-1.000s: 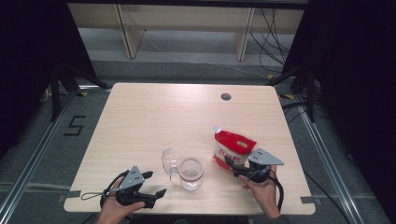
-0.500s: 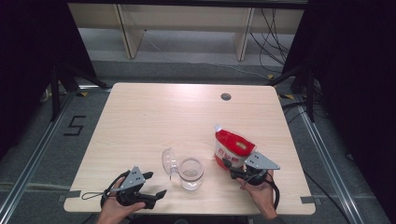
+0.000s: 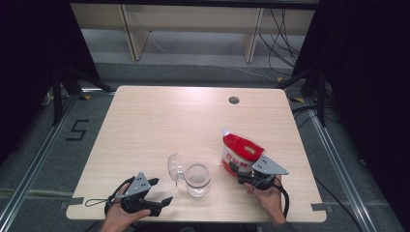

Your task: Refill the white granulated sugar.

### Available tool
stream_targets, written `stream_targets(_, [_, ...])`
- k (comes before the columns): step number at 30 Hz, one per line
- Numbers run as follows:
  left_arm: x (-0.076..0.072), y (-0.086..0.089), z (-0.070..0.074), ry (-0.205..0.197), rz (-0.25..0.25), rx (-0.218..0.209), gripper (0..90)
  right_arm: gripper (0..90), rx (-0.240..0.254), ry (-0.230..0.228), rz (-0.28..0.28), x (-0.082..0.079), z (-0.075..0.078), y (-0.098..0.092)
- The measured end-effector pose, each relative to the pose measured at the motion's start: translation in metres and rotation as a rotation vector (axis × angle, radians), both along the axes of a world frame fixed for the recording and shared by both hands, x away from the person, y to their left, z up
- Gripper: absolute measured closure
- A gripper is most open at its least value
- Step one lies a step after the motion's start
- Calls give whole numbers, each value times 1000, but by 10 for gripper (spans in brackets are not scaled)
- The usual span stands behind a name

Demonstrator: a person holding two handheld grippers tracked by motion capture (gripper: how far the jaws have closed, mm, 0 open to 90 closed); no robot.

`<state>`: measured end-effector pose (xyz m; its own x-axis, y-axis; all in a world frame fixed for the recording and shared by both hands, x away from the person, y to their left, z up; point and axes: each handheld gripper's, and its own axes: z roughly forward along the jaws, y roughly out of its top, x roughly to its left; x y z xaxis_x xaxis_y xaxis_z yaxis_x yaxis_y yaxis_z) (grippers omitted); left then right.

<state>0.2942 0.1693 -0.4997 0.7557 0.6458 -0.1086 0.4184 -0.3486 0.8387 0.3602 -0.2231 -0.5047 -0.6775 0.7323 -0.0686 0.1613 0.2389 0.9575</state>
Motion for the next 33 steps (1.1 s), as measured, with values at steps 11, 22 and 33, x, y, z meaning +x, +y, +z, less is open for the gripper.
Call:
stream_targets(11, [-1,-1,-1,8,2,-7,179,335,77,26,3,2,-5,2])
stream_targets(22, [-1,-1,0,5,-4,14,179,314,70,6,28,11,-10,3])
stream_targets(33, [-1,-1,0,6,-8,9,176,397,89,-5,15,8,-13,4])
